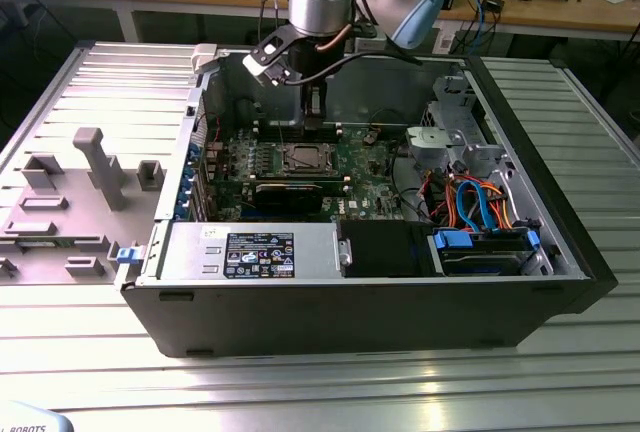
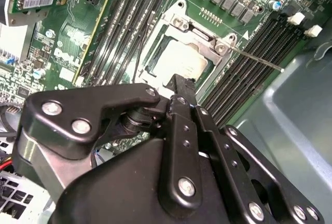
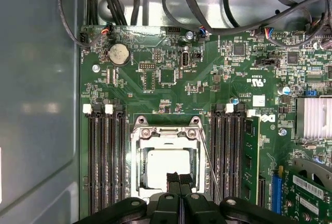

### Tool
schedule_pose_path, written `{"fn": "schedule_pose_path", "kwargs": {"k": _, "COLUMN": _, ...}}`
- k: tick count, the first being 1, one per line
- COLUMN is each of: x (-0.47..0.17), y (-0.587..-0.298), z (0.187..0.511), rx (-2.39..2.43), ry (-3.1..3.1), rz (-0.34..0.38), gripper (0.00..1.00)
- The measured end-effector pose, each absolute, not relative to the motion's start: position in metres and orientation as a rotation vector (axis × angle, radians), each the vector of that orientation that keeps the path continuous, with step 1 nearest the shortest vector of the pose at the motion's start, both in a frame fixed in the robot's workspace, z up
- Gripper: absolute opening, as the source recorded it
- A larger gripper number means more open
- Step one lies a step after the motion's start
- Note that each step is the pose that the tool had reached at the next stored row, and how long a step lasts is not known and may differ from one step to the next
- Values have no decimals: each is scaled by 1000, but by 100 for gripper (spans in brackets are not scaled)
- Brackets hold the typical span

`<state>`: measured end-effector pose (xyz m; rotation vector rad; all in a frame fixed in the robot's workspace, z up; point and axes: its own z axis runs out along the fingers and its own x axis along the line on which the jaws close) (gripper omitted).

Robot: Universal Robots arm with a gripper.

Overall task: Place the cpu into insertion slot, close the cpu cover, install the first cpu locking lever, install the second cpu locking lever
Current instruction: 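Install the first cpu locking lever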

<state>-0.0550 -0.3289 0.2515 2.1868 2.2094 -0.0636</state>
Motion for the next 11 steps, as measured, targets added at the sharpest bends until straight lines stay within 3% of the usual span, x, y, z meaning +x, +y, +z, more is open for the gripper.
{"fn": "schedule_pose_path", "kwargs": {"k": 11, "x": -55, "y": -329, "z": 251, "rx": 1975, "ry": 2396, "rz": -59, "gripper": 11}}
